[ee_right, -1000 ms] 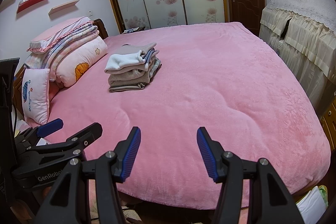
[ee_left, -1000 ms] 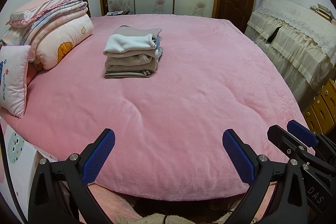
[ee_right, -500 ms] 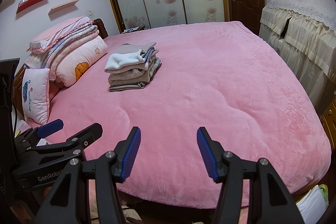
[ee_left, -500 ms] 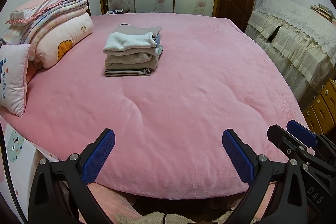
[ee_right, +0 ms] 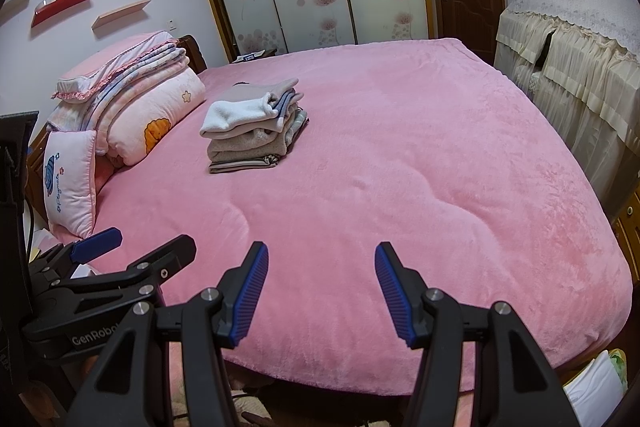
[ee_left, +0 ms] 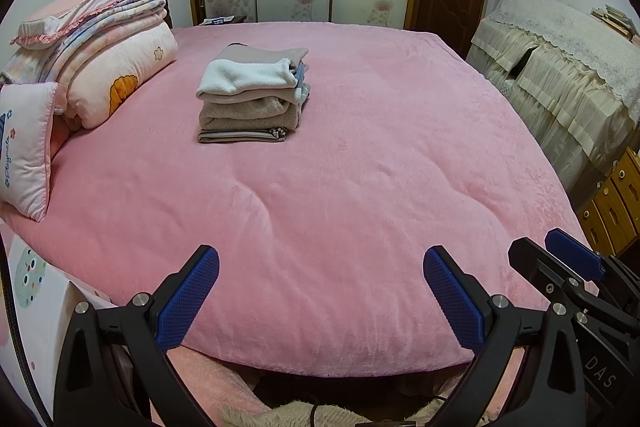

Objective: Fold small clothes

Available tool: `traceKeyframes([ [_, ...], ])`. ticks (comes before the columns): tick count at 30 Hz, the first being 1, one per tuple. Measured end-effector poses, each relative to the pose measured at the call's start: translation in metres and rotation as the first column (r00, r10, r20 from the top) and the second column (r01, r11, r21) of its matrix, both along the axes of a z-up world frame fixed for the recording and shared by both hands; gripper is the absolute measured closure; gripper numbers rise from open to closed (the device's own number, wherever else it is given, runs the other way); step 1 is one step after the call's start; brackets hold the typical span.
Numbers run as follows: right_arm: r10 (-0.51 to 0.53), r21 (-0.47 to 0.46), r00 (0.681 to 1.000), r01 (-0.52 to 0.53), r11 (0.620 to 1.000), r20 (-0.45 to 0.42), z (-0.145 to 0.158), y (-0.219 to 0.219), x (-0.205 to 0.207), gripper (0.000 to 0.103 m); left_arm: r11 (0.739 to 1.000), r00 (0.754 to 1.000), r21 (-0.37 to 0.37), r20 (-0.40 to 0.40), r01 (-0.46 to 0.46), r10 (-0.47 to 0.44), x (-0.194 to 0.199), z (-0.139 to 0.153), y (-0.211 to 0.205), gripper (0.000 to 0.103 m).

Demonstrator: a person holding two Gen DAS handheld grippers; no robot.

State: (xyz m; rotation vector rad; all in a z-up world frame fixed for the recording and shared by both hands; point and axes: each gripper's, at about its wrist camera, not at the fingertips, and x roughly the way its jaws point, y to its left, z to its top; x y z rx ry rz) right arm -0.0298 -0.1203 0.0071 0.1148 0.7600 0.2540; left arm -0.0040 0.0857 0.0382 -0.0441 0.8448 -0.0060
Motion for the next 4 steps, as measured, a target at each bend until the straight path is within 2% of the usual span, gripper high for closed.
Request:
traceKeyframes([
  [4,0.0,0.001,1.0,0.0,1.0,-0.001,-0.0002,-0.0001,0.0003,0.047,1.0,1.0,0.001,-0.002,-0.001,0.001,-0.0007,-0.0001,0.0008,0.002],
])
